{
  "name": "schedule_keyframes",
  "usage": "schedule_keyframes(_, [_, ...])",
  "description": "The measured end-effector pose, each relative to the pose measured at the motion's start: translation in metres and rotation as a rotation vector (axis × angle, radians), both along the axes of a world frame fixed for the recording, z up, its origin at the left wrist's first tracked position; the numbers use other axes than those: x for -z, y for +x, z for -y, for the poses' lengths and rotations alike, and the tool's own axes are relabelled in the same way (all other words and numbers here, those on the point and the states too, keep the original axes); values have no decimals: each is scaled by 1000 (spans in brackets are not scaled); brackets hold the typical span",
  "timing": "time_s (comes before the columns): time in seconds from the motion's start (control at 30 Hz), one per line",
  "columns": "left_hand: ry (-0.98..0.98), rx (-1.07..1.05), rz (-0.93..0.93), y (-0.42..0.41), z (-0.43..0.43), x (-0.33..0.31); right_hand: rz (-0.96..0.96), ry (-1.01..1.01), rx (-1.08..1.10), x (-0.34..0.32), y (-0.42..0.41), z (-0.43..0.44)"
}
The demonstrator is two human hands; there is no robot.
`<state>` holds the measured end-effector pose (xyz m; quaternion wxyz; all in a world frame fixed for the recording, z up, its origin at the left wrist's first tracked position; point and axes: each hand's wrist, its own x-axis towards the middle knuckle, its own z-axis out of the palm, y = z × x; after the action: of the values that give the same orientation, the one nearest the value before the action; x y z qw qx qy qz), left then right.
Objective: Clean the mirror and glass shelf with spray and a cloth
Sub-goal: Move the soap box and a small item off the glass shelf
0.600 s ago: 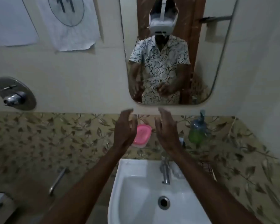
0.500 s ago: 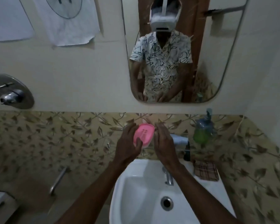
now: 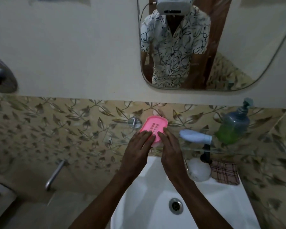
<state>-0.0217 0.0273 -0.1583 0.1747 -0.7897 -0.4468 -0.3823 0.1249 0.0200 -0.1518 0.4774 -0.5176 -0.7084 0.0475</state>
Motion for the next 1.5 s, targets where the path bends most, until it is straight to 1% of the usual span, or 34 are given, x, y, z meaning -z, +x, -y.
schedule_keyframes(0.1, [69, 25, 21, -2, 13, -3, -36, 61, -28, -7, -1, 14])
schedule_keyframes(0.17, [83, 31, 108, -2, 28, -5, -91, 101, -45, -11, -4, 29])
schedule_keyframes(0.23, [65, 41, 262, -2, 49, -7, -201, 107, -32, -10, -6, 46])
schedule_keyframes(0.3, [-40, 55, 476, -2, 75, -2, -304, 66, -15, 0, -6, 62])
schedule_keyframes(0.4, [-295, 17, 718, -13, 107, 25, -345, -85, -36, 34, -8, 82])
schedule_keyframes(0.5, [-530, 28, 849, -27, 107, 56, -465, -327, -103, 75, -20, 85])
schedule_keyframes(0.57, [-613, -3, 865, -35, 92, 75, -519, -459, -92, 97, -30, 73])
schedule_keyframes(0.63, [-698, -54, 899, -41, 69, 89, -527, -536, -47, 113, -41, 51])
schedule_keyframes(0.7, [-749, -103, 989, -47, 44, 103, -499, -587, -3, 123, -53, 25])
schedule_keyframes(0.77, [-755, -189, 1054, -52, 20, 110, -440, -639, 45, 130, -63, -1])
schedule_keyframes(0.8, [-751, -245, 1044, -55, 9, 112, -418, -678, 69, 134, -68, -13])
schedule_keyframes(0.87, [-726, -334, 960, -61, -7, 114, -361, -747, 95, 139, -75, -28])
schedule_keyframes(0.93, [-724, -351, 878, -65, -16, 115, -306, -780, 111, 146, -81, -37])
schedule_keyframes(1.03, [-819, -358, 778, -67, -22, 123, -242, -803, 157, 154, -85, -43])
schedule_keyframes(1.1, [-825, -359, 716, -68, -25, 132, -219, -805, 188, 157, -87, -45])
schedule_keyframes(1.3, [-833, -388, 688, -68, -33, 146, -140, -797, 232, 161, -91, -42])
schedule_keyframes(1.4, [-848, -381, 670, -69, -34, 150, -144, -778, 226, 163, -91, -38])
schedule_keyframes(1.5, [-862, -407, 750, -67, -31, 149, -193, -782, 214, 164, -90, -35])
